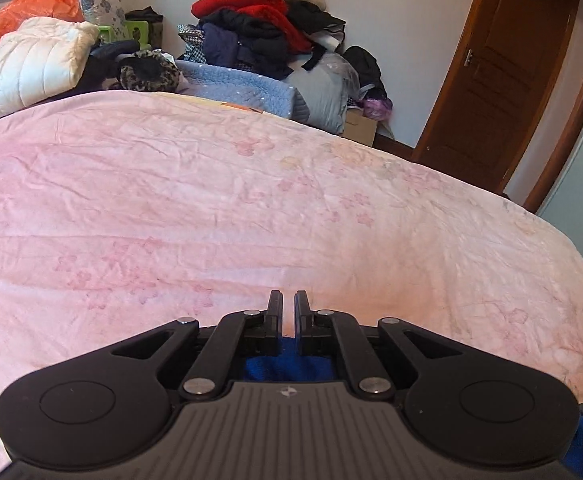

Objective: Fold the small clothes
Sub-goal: 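Open both grippers to release the folded hem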

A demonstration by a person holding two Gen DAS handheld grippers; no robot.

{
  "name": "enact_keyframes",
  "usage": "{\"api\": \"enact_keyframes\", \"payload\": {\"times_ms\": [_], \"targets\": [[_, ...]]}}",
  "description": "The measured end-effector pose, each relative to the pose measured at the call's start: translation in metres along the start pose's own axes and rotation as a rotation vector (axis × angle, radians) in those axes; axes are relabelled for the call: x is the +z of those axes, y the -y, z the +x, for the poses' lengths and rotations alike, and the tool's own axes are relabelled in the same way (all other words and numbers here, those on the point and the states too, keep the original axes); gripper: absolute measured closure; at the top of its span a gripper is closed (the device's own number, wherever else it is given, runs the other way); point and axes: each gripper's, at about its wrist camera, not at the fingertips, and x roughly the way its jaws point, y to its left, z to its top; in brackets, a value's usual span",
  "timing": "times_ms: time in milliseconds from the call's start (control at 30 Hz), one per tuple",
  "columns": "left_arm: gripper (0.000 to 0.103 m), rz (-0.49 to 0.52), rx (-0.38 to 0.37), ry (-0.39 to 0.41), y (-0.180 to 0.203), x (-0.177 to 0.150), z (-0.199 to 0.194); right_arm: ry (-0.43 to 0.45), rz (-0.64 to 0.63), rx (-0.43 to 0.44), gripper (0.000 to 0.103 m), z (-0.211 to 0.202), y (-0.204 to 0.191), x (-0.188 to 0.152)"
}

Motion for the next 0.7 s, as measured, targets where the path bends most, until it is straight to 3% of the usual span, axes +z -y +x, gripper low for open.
{"api": "enact_keyframes", "payload": {"times_ms": [33, 67, 200, 267, 333, 400, 567, 700], "targets": [[0.097, 0.017, -0.007, -0.012, 0.000, -0.001, -0.004, -0.005, 0.004, -0.012, 0.077, 0.001, 0.001, 0.000], [0.097, 0.050, -0.022, -0.023, 0.002, -0.002, -0.007, -0.006, 0.004, -0.011, 0.075, 0.001, 0.001, 0.001], [0.091, 0.287, -0.099, -0.050, 0.023, -0.018, -0.020, 0.067, -0.078, -0.047, 0.050, -0.012, -0.014, 0.000], [0.077, 0.413, -0.184, -0.087, 0.035, -0.027, -0.020, 0.127, -0.139, -0.071, 0.045, -0.023, -0.023, 0.002], [0.044, 0.497, -0.242, -0.092, 0.041, -0.035, -0.019, 0.153, -0.202, -0.081, 0.045, -0.030, -0.031, 0.006], [0.028, 0.578, -0.273, -0.070, 0.044, -0.042, -0.020, 0.142, -0.319, -0.109, 0.044, -0.031, -0.040, 0.012], [0.028, 0.644, -0.287, -0.113, 0.046, -0.047, -0.006, -0.025, -0.657, -0.201, 0.043, -0.002, -0.059, 0.014], [0.030, 0.596, -0.277, -0.122, 0.042, -0.042, 0.005, -0.102, -0.700, -0.200, 0.041, 0.027, -0.065, 0.011]]}}
